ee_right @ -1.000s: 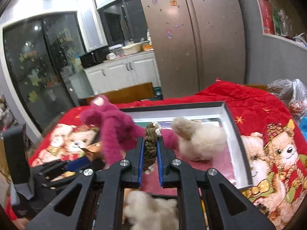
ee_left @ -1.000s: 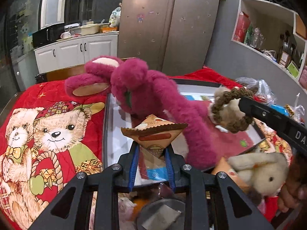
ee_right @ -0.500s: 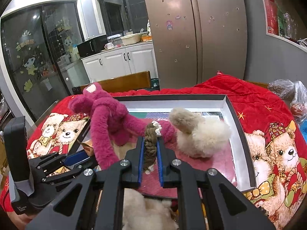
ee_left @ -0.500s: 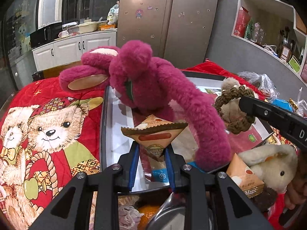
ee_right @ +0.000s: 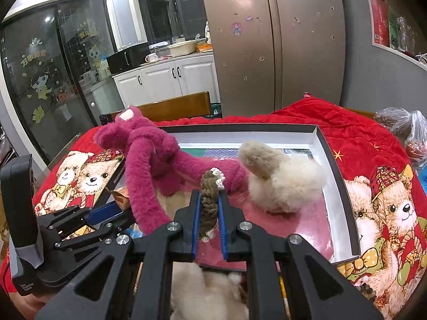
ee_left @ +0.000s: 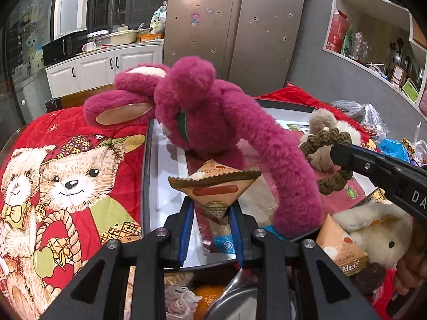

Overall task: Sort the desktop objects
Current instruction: 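Carry the candy and scrunchie over the black-framed box, then open both grippers to drop the candy and scrunchie into the box, then withdraw both grippers from the box toward the pile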

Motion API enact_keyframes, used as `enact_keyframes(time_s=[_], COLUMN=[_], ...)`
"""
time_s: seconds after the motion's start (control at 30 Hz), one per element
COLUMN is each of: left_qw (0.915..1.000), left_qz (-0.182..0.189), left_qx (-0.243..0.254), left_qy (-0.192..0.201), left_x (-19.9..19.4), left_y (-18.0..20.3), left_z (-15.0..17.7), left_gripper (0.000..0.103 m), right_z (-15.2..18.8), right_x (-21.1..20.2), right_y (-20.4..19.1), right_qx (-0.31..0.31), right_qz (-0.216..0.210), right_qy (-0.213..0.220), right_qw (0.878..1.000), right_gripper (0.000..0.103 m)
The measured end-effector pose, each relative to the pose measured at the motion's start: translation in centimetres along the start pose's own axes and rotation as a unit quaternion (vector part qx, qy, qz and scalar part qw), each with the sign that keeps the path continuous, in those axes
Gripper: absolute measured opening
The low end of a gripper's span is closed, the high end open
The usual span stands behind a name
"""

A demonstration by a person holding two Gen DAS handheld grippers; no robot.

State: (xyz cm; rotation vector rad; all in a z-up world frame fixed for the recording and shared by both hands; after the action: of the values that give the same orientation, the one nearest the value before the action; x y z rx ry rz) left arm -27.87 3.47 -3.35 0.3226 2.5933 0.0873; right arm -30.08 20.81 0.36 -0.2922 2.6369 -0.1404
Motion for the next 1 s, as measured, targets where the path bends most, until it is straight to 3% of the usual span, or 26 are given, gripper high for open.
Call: enact_keyframes(time_s=[0.27,0.37,0.4,0.43,0.47,0.53,0.63,0.77,0.83,1.0], left_qw=[1.0,1.0,0.9999,0.9999,0.9995,0.9994,0.9993,0.9993,0.9987,0.9987], left_qz=[0.004,0.008,0.009,0.01,0.02,0.027,0.034,-0.003,-0.011,-0.01], left_qx=[-0.002,-0.005,-0.005,-0.005,-0.007,-0.008,-0.015,0.024,0.032,0.021], left_qy=[0.002,0.001,0.004,0.012,0.025,0.018,0.006,0.029,0.038,0.046], left_x=[-0.2,-0.5,-0.6,-0.8,-1.2,-1.3,-1.4,-2.3,-2.5,-3.1], left_y=[0.0,0.1,0.2,0.2,0.3,0.5,0.8,1.3,1.4,0.9], left_z=[0.0,-0.3,-0.4,-0.5,-0.7,-0.7,-0.8,-1.3,-1.6,-2.1], left_gripper=[0.029,0.047,0.061,0.074,0.08,0.1,0.103,0.103,0.103,0.103], right_z=[0.0,-0.3,-0.4,-0.4,-0.5,-0.7,-1.1,-1.2,-1.4,-1.6], right_x=[-0.1,-0.4,-0.5,-0.5,-0.6,-1.0,-1.4,-1.7,-1.8,-2.0], right_y=[0.4,0.3,0.2,0.2,0.1,-0.1,-0.6,-1.1,-1.1,-1.5], right_qx=[0.005,0.003,0.001,0.001,0.003,0.007,0.0,-0.006,-0.003,-0.017], right_qz=[0.012,0.025,0.023,0.021,0.017,0.005,0.0,0.002,0.0,0.019], right_qy=[0.004,0.018,0.02,0.022,0.024,0.033,0.042,0.043,0.04,0.041], right_qw=[1.0,1.0,1.0,1.0,1.0,0.999,0.999,0.999,0.999,0.999], right_gripper=[0.014,0.016,0.021,0.032,0.038,0.061,0.08,0.089,0.099,0.103])
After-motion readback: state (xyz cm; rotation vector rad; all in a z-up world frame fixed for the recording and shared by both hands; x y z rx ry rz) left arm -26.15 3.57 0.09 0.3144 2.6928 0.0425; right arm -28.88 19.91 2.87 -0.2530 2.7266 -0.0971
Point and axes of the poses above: each gripper's, at about its wrist camera, not at the fingertips, and x roughly the way its jaws point, y to its right, z to its underside, the point moved 2 cm from there along x, roughly the way its jaws point, and after that the axes turned 15 degrees about y, right-handed, at the moved point
